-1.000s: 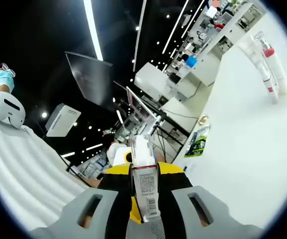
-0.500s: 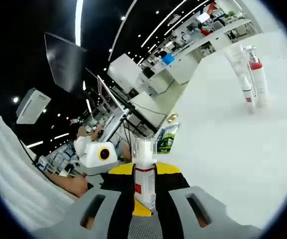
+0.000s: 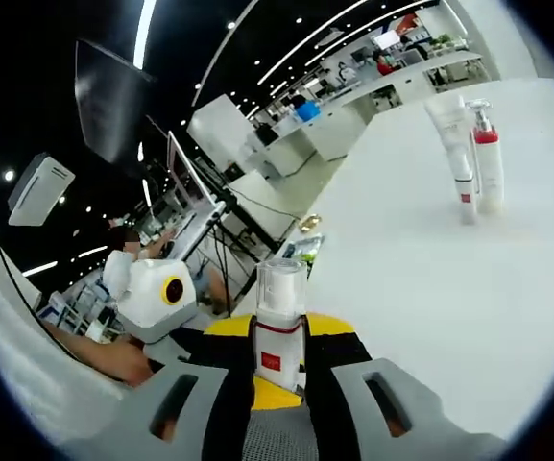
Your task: Arrange the skincare products in the storage area until every visible bottle or jar stands upright without overlapping.
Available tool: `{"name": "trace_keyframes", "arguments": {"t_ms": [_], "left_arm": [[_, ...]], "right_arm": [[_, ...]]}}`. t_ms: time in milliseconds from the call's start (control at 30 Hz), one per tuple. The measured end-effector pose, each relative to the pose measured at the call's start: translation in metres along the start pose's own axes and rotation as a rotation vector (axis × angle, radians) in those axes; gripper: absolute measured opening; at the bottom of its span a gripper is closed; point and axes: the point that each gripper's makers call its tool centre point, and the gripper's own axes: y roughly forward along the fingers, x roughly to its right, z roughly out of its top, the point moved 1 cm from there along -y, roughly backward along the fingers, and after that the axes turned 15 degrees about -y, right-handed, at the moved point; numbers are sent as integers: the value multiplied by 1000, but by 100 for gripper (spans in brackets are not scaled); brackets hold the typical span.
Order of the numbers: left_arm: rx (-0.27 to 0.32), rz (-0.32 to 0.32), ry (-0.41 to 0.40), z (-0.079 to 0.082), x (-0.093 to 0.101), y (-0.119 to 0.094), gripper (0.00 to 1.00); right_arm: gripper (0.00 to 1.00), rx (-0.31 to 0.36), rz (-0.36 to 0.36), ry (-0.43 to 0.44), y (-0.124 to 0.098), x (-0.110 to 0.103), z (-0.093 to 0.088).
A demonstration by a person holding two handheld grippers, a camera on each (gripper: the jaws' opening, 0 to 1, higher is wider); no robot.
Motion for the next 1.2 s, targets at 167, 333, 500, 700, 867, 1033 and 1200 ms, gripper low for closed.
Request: {"name": "trace_keyframes", "arguments": {"t_ms": [167, 333, 500, 700, 867, 1033, 1200], "left_arm": [[-20, 92, 124, 0, -6, -1, 21], [-25, 144, 207, 2, -9, -1, 21], [-25, 197, 302, 6, -13, -3, 21], [27, 232, 442, 12, -12, -7, 22], [31, 193, 411, 6, -9, -6, 23], [-13, 193, 387, -4, -14, -6, 27], [-32, 193, 444, -13, -18, -15, 41]], "right_arm": [[18, -21, -33, 17, 3, 1, -6], [19, -43, -64, 61, 5, 6, -12], [18, -21, -63, 117, 5, 7, -14], [17, 11, -31, 120, -2, 4, -11], [16, 4, -15, 93, -2, 1, -11], [16, 13, -8, 66, -4, 1, -7], [17, 45, -38, 43, -8, 18, 9]]}}
